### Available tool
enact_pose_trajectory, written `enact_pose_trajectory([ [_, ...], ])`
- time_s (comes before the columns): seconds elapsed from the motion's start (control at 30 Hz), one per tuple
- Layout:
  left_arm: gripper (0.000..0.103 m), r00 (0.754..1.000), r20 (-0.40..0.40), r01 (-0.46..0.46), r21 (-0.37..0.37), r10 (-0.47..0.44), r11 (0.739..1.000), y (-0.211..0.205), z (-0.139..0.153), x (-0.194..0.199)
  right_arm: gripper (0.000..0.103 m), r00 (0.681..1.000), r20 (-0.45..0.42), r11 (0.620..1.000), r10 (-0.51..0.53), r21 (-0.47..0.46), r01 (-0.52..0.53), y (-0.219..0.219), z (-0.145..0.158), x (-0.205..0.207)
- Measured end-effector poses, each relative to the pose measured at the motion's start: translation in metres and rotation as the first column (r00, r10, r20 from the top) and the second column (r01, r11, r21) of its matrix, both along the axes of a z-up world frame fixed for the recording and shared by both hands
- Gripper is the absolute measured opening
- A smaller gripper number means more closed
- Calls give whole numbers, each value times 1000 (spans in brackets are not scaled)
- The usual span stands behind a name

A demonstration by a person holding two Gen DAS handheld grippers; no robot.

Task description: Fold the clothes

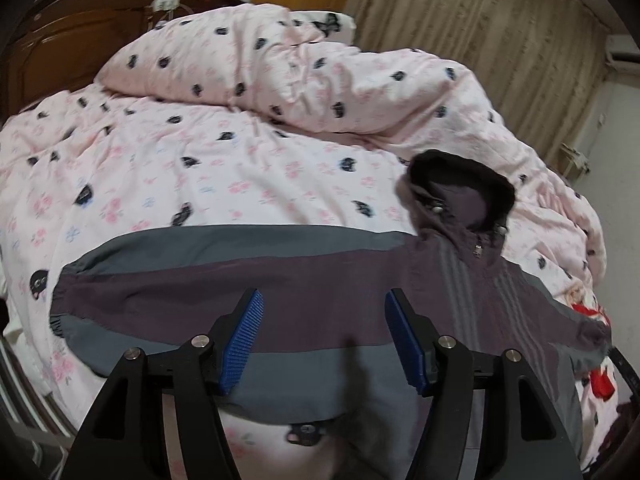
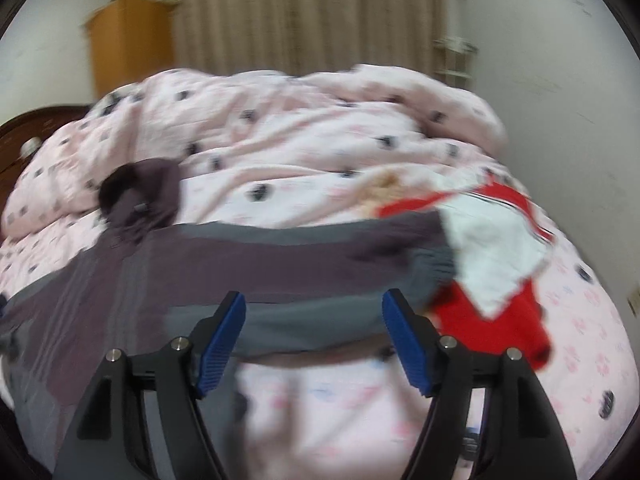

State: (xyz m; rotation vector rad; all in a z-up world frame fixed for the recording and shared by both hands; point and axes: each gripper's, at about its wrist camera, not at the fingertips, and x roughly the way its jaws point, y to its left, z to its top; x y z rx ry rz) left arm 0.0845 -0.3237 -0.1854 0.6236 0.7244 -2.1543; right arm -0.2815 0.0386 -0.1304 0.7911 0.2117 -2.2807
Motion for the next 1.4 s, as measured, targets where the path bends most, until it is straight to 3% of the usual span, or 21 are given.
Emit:
enact_pose_trajectory([
  [0.07,69,1000,-16,16,-11,-16,1000,-1,4,-7,74,997,-20,997,78,1,-78,-22,3,12],
  [0.33,70,996,-72,46,-38,-49,998,-39,26,-52,84,953,-95,957,288,51,-284,-126,25,45],
  [0.5,71,993,-63,92,-43,-95,995,-70,34,-107,87,918,-171,932,357,124,-340,-202,37,47],
  [0.77,71,985,1,172,-37,-172,984,-101,13,-188,87,916,-164,925,365,174,-338,-299,27,13],
  [1.0,71,979,12,204,-39,-204,978,-126,0,-227,87,937,-130,937,324,182,-299,-353,4,-25],
  [1.1,71,974,36,224,-61,-222,973,-131,-4,-244,87,942,-138,941,307,195,-278,-365,-7,-33],
  [1.4,71,963,91,264,-112,-255,958,-147,-18,-285,88,955,-151,964,254,122,-237,-382,-25,-56],
])
